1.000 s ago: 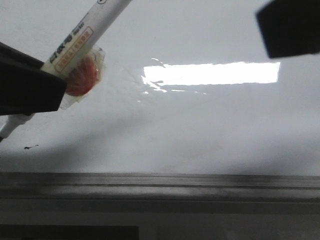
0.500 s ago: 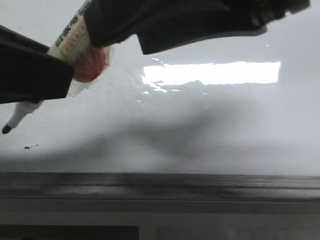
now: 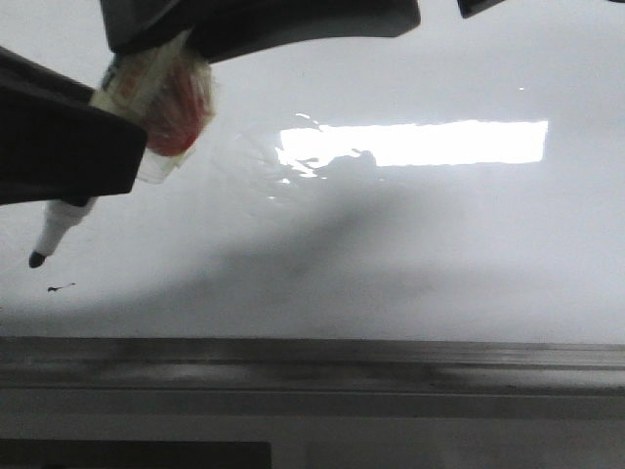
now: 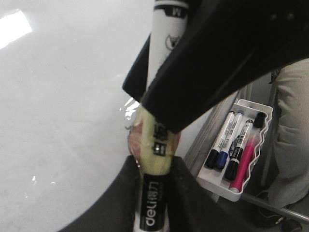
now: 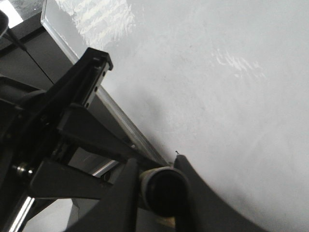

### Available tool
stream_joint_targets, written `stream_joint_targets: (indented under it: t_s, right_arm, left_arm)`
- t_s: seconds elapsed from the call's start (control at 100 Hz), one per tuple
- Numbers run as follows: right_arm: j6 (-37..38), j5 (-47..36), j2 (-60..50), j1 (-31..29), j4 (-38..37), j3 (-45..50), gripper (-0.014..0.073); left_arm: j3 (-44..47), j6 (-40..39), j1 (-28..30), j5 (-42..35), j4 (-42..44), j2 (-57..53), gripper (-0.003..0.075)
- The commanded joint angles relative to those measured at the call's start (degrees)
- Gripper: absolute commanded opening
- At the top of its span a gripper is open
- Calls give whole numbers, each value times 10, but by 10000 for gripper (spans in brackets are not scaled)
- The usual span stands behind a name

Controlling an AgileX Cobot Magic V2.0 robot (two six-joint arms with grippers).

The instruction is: Write number 6 on whiteboard

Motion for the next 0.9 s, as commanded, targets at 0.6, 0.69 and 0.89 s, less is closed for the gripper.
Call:
stream_joint_targets:
  t_s: [0.6,0.69,0.89]
  right_arm:
    - [-6,23,-56,-77,6,-22,-62]
    - [-6,24,-64,-97,6,-22,-62]
    - [-6,-8,-63,-128,4,-24,-62]
  left_arm:
    - [-20,-4,32,39,-37,-89,417]
    - [-20,-4,79,42,-43,-122,417]
    - [-20,-4,154,35,-58,-150,417]
